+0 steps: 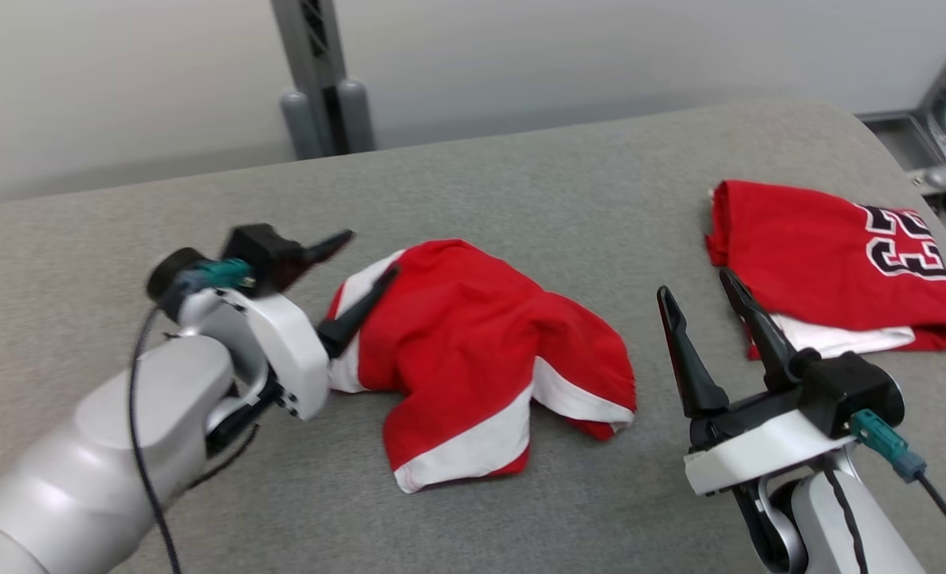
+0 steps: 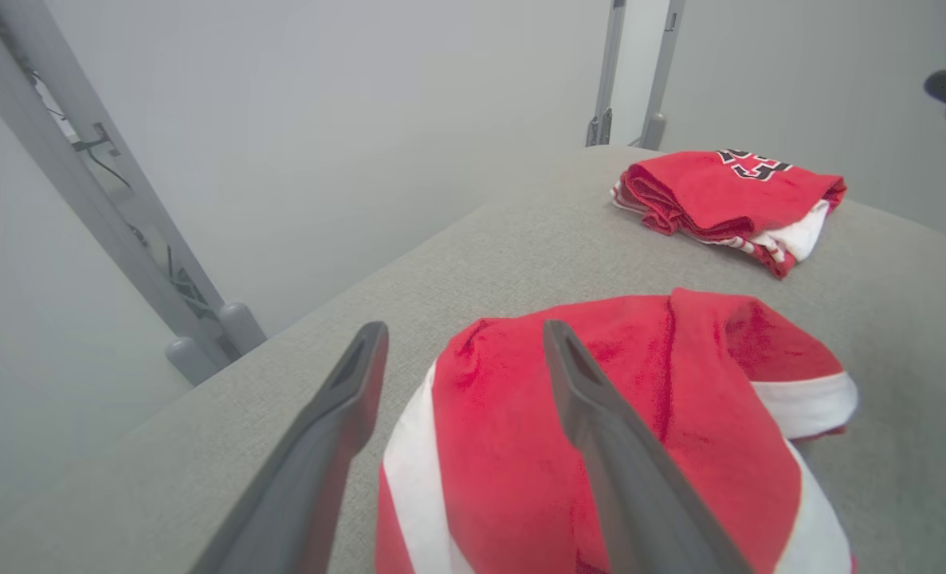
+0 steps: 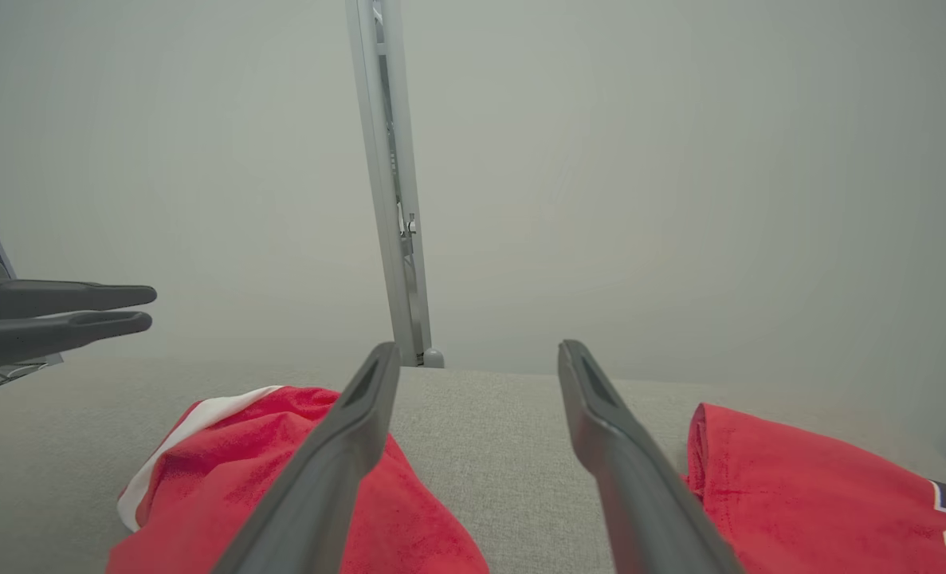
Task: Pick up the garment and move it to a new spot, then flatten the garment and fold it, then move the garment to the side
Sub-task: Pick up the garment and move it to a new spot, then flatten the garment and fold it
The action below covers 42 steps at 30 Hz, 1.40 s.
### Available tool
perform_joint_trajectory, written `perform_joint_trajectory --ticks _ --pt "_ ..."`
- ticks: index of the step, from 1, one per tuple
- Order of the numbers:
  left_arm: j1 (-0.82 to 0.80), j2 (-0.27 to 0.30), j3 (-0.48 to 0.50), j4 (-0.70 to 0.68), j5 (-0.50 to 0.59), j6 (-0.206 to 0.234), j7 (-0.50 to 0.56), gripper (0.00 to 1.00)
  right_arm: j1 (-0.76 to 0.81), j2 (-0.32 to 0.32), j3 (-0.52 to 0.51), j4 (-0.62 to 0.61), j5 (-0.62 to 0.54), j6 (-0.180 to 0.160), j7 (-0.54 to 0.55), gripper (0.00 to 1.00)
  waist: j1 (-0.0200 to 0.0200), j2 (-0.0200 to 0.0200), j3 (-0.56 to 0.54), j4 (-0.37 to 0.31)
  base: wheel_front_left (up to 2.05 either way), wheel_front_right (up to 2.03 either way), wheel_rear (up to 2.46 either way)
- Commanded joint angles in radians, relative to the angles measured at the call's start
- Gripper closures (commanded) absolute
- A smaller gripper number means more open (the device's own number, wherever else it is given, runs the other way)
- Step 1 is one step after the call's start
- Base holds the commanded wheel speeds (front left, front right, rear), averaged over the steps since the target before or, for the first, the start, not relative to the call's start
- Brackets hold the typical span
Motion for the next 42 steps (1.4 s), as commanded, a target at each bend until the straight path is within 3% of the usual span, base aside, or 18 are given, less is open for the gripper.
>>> perform_joint_trajectory --ticks 1,4,11,17,22,30,39,42 --pt "-0.006 0.012 0.019 0.020 -0.018 -0.001 -0.017 0.00 0.018 -0.005 -0.005 0.005 -0.009 0.000 0.000 0.00 0.0000 0.0000 -0.032 0.043 0.00 0.00 0.00" --pt "0.034 0.027 0.082 0.044 -0.047 -0.001 -0.034 0.00 0.037 -0.005 -0.015 0.008 -0.022 0.000 -0.001 0.00 0.0000 0.0000 -0.057 0.082 0.00 0.00 0.00" --pt "0.250 0.026 0.517 -0.100 0.070 0.070 -0.035 0.00 0.080 -0.005 -0.038 0.013 -0.044 0.000 -0.001 0.00 0.0000 0.0000 -0.096 0.165 0.00 0.00 0.00" --pt "0.537 -0.071 0.866 -0.261 0.239 0.091 -0.035 0.00 0.097 -0.011 -0.048 0.011 -0.046 0.000 0.000 0.00 0.0000 0.0000 -0.110 0.207 0.00 0.00 0.00" --pt "0.694 -0.179 1.021 -0.311 0.369 0.048 -0.036 0.00 0.108 -0.017 -0.052 0.013 -0.047 0.000 -0.001 0.00 0.0000 0.0000 -0.117 0.228 0.00 0.00 0.00" --pt "0.857 -0.345 1.190 -0.346 0.551 0.008 -0.036 0.00 0.122 -0.020 -0.062 0.022 -0.043 0.000 -0.001 0.00 0.0000 0.0000 -0.125 0.234 0.00 0.00 0.00" --pt "0.871 -0.368 1.215 -0.331 0.584 -0.002 -0.036 0.00 0.123 -0.017 -0.066 0.030 -0.043 0.000 -0.001 0.00 0.0000 0.0000 -0.130 0.233 0.00 0.00 0.00" --pt "0.860 -0.369 1.173 -0.331 0.565 -0.002 -0.036 0.00 0.118 -0.016 -0.064 0.028 -0.044 0.000 -0.001 0.00 0.0000 0.0000 -0.126 0.229 0.00 0.00 0.00"
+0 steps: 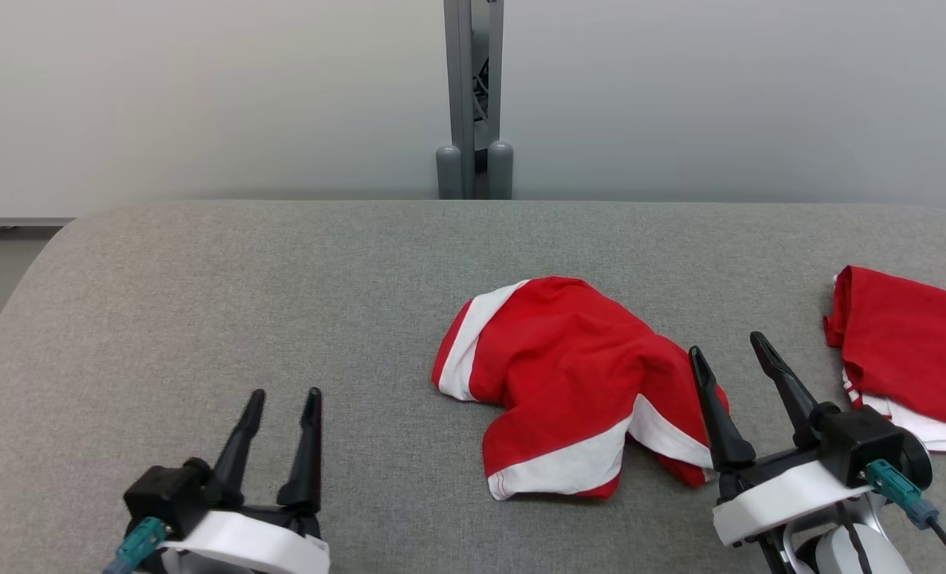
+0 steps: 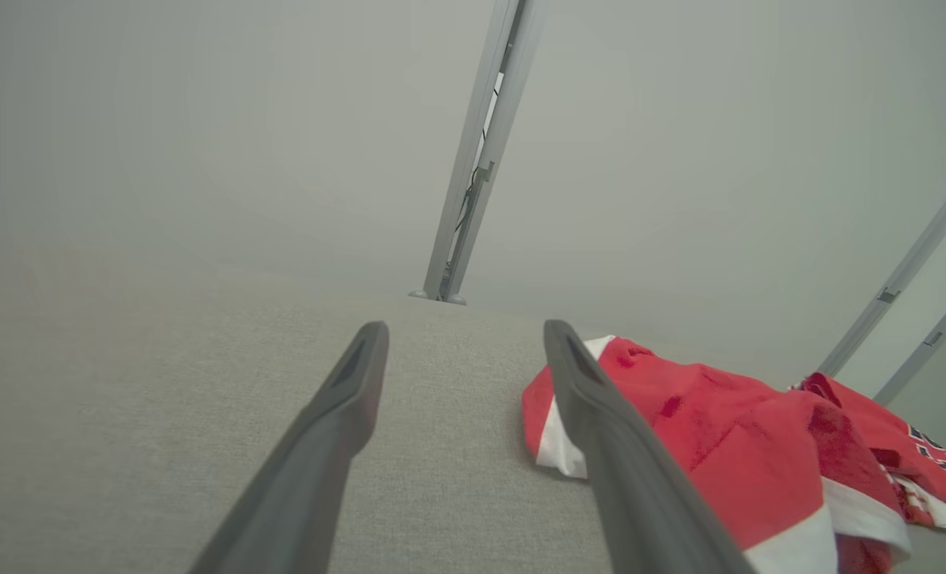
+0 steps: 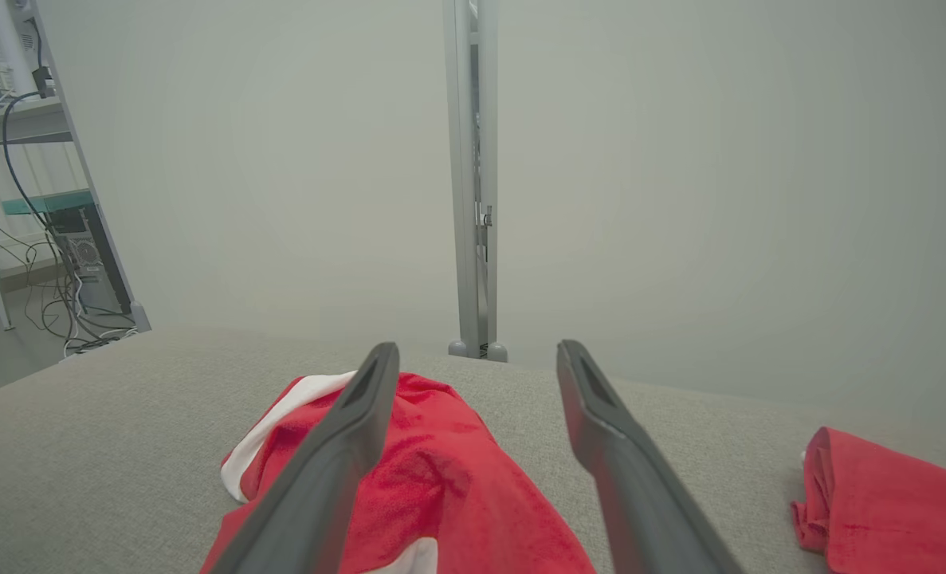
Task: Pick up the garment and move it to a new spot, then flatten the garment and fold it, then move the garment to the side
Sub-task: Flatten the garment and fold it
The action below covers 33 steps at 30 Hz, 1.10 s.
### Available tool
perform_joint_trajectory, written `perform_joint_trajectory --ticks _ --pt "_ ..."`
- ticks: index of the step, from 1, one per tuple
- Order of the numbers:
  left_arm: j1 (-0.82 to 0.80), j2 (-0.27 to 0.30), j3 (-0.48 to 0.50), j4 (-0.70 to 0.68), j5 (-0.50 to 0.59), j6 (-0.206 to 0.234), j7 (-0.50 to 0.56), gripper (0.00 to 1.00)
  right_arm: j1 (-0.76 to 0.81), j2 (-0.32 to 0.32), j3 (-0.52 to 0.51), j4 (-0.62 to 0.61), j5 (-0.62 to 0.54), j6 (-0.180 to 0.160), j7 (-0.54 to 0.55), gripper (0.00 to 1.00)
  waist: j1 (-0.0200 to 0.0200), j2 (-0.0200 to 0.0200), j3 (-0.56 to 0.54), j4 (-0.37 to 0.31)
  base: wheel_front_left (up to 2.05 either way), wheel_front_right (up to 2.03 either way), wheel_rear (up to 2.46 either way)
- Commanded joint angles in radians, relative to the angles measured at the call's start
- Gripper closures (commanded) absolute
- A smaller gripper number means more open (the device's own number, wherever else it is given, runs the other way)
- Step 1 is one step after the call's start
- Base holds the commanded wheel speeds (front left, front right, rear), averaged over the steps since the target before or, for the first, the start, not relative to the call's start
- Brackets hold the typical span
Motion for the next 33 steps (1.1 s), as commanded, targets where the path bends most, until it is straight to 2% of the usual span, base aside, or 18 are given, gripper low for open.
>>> perform_joint_trajectory --ticks 1,5,11,14,22,33 --pt "-0.011 0.001 -0.017 0.005 -0.005 -0.005 -0.003 0.00 -0.004 -0.003 0.000 -0.001 -0.001 0.000 -0.001 0.00 0.0000 0.0000 0.002 -0.002 0.00 0.00 0.00" --pt "-0.033 0.002 -0.163 0.026 -0.034 -0.004 -0.003 0.00 -0.002 -0.001 0.003 0.000 -0.002 0.000 -0.001 0.00 0.0000 0.0000 0.017 -0.013 0.00 0.00 0.00" --pt "-0.113 0.077 -0.470 0.158 -0.165 -0.003 0.001 0.00 -0.023 0.001 0.006 0.003 -0.004 0.000 -0.001 0.00 0.0000 0.0000 0.054 -0.040 0.00 0.00 0.00" --pt "-0.169 0.100 -0.562 0.234 -0.233 -0.004 0.019 0.00 -0.032 0.002 0.009 0.002 -0.006 0.000 -0.001 0.00 0.0000 0.0000 0.073 -0.056 0.00 0.00 0.00" --pt "-0.274 0.117 -0.733 0.337 -0.432 -0.004 0.070 0.00 -0.052 0.005 0.007 0.001 -0.011 0.000 0.000 0.00 0.0000 0.0000 0.113 -0.089 0.00 0.00 0.00" --pt "-0.354 0.095 -0.868 0.444 -0.586 -0.004 0.081 0.00 -0.064 0.007 0.006 -0.004 -0.016 0.000 -0.001 0.00 0.0000 0.0000 0.135 -0.109 0.00 0.00 0.00"
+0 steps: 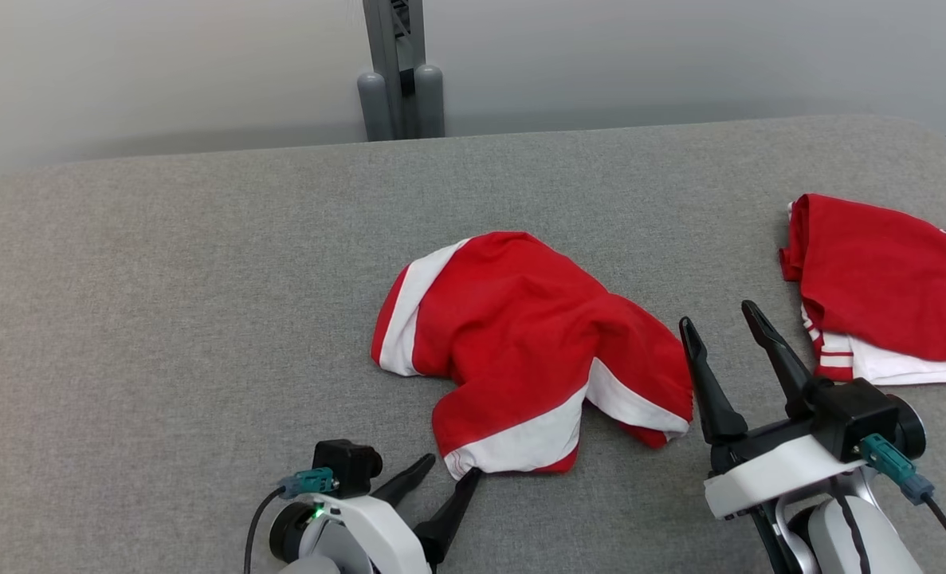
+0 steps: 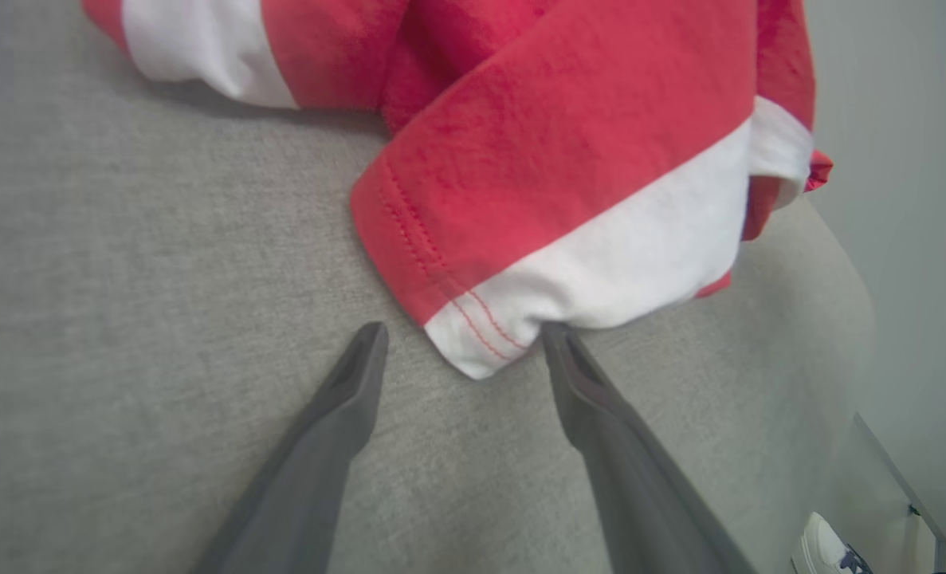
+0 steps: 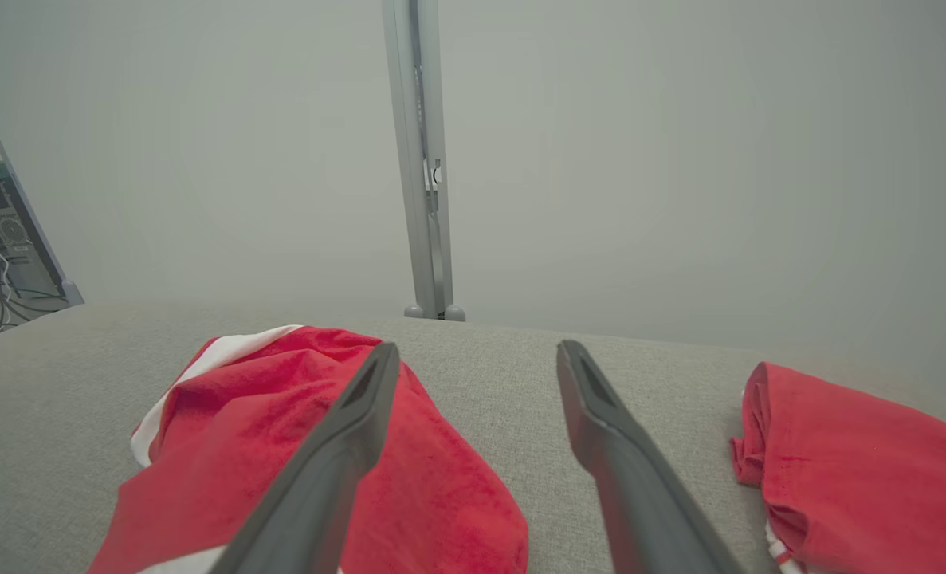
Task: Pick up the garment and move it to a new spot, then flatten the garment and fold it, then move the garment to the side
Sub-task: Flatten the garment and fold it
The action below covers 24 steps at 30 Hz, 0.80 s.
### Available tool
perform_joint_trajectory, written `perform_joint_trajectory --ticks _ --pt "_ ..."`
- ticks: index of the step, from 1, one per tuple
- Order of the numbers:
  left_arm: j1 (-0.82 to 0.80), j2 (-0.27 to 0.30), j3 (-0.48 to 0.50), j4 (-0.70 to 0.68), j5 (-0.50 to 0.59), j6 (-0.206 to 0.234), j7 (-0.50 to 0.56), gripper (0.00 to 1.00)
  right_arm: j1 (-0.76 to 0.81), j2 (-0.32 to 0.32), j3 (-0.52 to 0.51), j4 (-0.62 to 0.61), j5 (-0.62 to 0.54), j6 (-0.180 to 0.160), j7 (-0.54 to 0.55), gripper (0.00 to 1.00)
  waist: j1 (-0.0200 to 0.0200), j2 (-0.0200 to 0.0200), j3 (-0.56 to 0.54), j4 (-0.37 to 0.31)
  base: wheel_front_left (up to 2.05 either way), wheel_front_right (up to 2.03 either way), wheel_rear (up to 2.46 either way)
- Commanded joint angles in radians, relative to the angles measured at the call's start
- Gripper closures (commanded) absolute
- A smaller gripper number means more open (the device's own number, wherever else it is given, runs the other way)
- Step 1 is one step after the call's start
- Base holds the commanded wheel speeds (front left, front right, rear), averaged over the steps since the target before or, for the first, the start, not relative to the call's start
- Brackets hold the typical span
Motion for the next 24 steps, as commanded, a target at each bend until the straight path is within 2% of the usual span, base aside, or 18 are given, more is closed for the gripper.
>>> perform_joint_trajectory --ticks 1,10,11,13,20,24 --pt "-0.011 -0.004 -0.030 0.006 -0.036 -0.001 0.007 0.00 -0.010 -0.002 -0.002 -0.003 0.000 0.000 -0.001 0.00 0.0000 0.0000 0.004 -0.003 0.00 0.00 0.00" --pt "-0.052 0.007 -0.125 -0.016 -0.132 -0.001 -0.018 0.00 -0.015 -0.001 0.000 -0.003 -0.002 0.000 -0.001 0.00 0.0000 0.0000 0.011 -0.013 0.00 0.00 0.00" --pt "-0.058 0.010 -0.133 -0.017 -0.139 -0.001 -0.025 0.31 -0.016 -0.001 -0.002 -0.003 -0.002 0.000 -0.001 0.00 0.0000 0.0000 0.011 -0.013 0.00 0.00 0.00" --pt "-0.066 0.015 -0.149 -0.019 -0.151 -0.001 -0.038 1.00 -0.016 -0.001 -0.004 -0.002 -0.002 0.000 -0.001 0.00 0.0000 0.0000 0.011 -0.013 0.00 0.00 0.00" --pt "-0.080 0.044 -0.161 0.000 -0.160 -0.001 -0.071 1.00 0.005 -0.001 -0.013 0.008 -0.004 0.000 -0.001 0.00 0.0000 0.0000 -0.013 -0.003 0.00 0.00 0.00" --pt "-0.063 0.055 -0.081 -0.009 -0.123 -0.001 -0.073 1.00 0.022 -0.001 -0.024 0.027 -0.009 0.000 0.000 0.00 0.0000 0.0000 -0.040 0.009 0.00 0.00 0.00"
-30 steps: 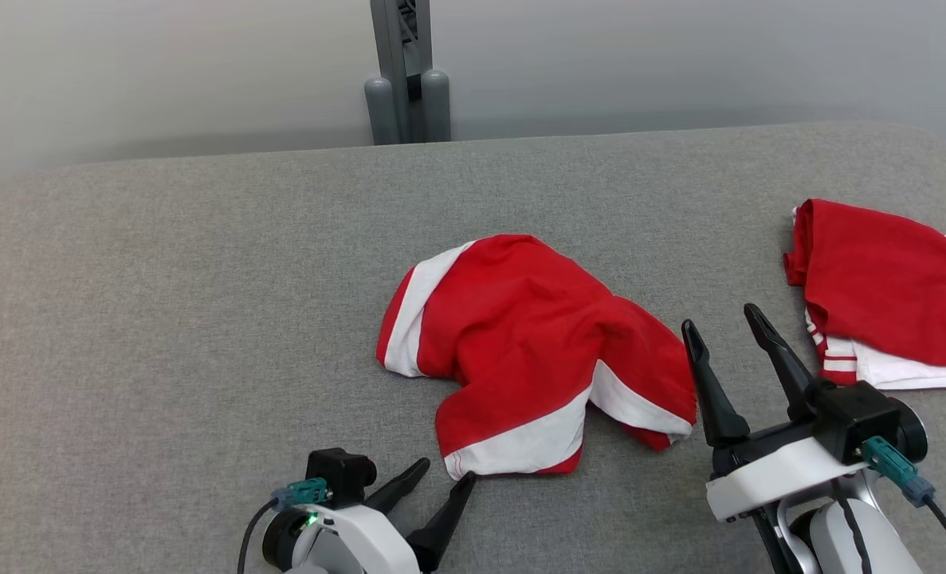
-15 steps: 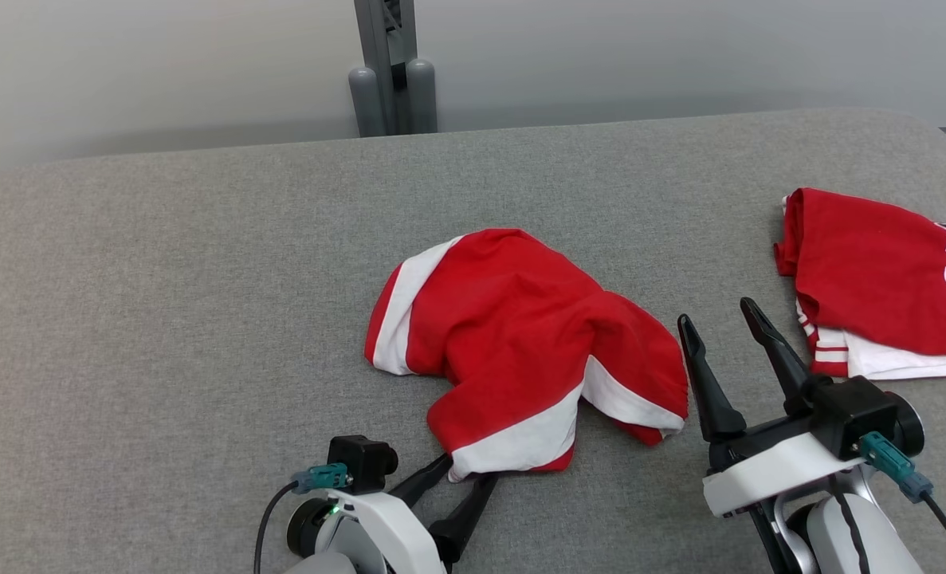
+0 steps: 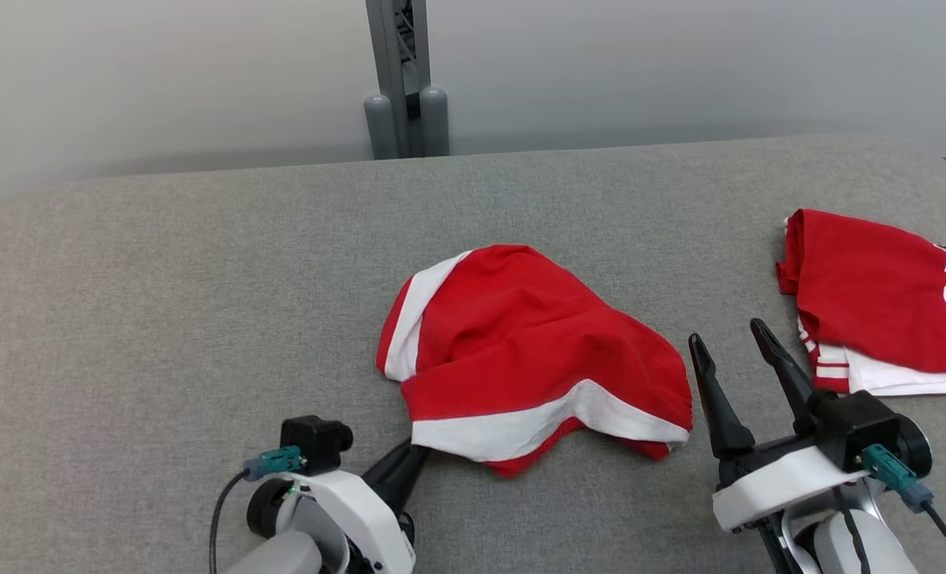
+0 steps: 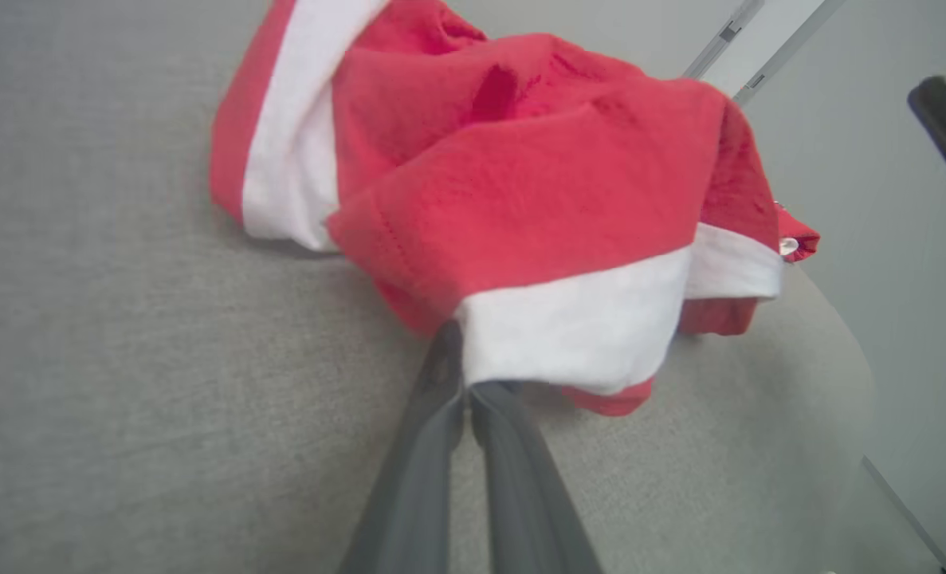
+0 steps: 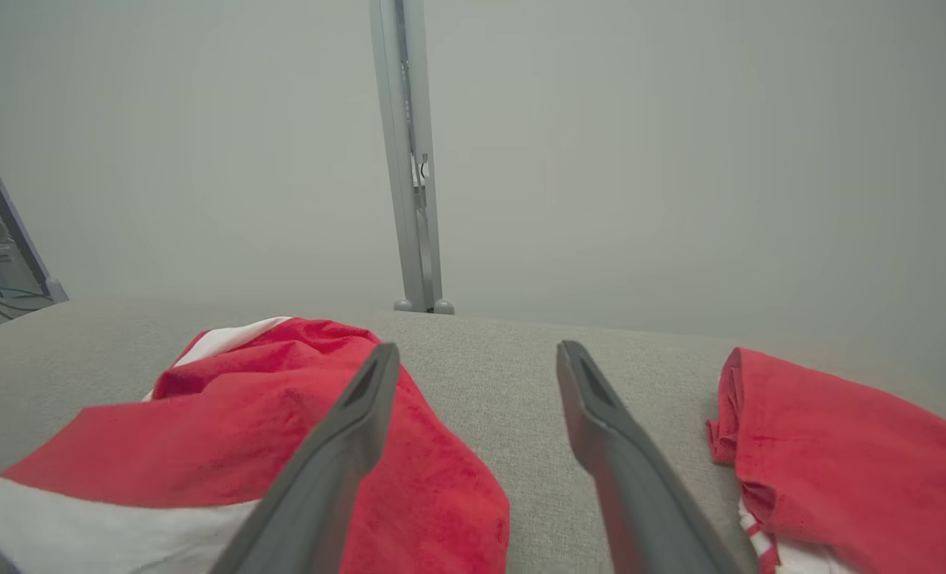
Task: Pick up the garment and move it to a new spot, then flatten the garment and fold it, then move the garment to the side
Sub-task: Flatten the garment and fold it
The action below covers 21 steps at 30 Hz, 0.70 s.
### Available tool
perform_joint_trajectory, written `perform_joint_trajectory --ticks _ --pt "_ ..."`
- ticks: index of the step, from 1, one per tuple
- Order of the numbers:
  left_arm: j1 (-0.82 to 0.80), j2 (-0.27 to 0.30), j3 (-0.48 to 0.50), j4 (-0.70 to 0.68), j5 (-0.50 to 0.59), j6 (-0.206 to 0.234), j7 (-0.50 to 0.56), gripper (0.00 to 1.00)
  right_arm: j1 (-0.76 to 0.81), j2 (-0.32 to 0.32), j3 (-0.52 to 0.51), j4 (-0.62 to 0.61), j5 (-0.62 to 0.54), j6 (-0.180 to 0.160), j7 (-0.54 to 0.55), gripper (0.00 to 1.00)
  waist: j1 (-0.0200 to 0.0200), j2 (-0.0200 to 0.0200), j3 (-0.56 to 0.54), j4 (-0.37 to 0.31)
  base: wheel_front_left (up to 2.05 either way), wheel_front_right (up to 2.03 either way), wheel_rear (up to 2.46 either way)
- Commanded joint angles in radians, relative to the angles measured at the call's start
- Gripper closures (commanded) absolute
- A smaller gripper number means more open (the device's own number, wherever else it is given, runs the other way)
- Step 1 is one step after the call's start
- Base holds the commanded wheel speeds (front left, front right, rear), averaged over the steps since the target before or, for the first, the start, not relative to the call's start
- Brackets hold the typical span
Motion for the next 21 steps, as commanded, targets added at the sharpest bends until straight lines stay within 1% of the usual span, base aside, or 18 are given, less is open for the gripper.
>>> perform_joint_trajectory --ticks 1,5,8,13,21 --pt "0.014 0.012 0.046 -0.008 0.032 -0.001 -0.004 1.00 0.015 -0.004 -0.010 0.018 -0.003 0.000 0.000 0.00 0.0000 0.0000 -0.019 0.010 0.00 0.00 0.00" --pt "0.060 0.015 0.193 -0.051 0.124 -0.001 -0.005 1.00 0.031 -0.004 -0.020 0.065 -0.004 0.000 0.000 0.00 0.0000 0.0000 -0.048 0.022 0.00 0.00 0.00" --pt "0.102 0.011 0.281 -0.077 0.202 -0.001 -0.004 1.00 0.048 -0.004 -0.016 0.105 0.019 0.000 0.000 0.00 0.0000 0.0000 -0.063 0.027 0.00 0.00 0.00" --pt "0.150 -0.002 0.378 -0.104 0.310 -0.001 -0.004 1.00 0.070 -0.004 -0.003 0.173 0.086 0.000 0.000 0.00 0.0000 0.0000 -0.070 0.025 0.00 0.00 0.00" --pt "0.191 -0.024 0.519 -0.119 0.417 -0.001 -0.004 1.00 0.046 -0.022 0.053 0.288 0.169 0.000 0.000 0.00 0.0000 0.0000 -0.061 0.026 0.00 0.00 0.00"
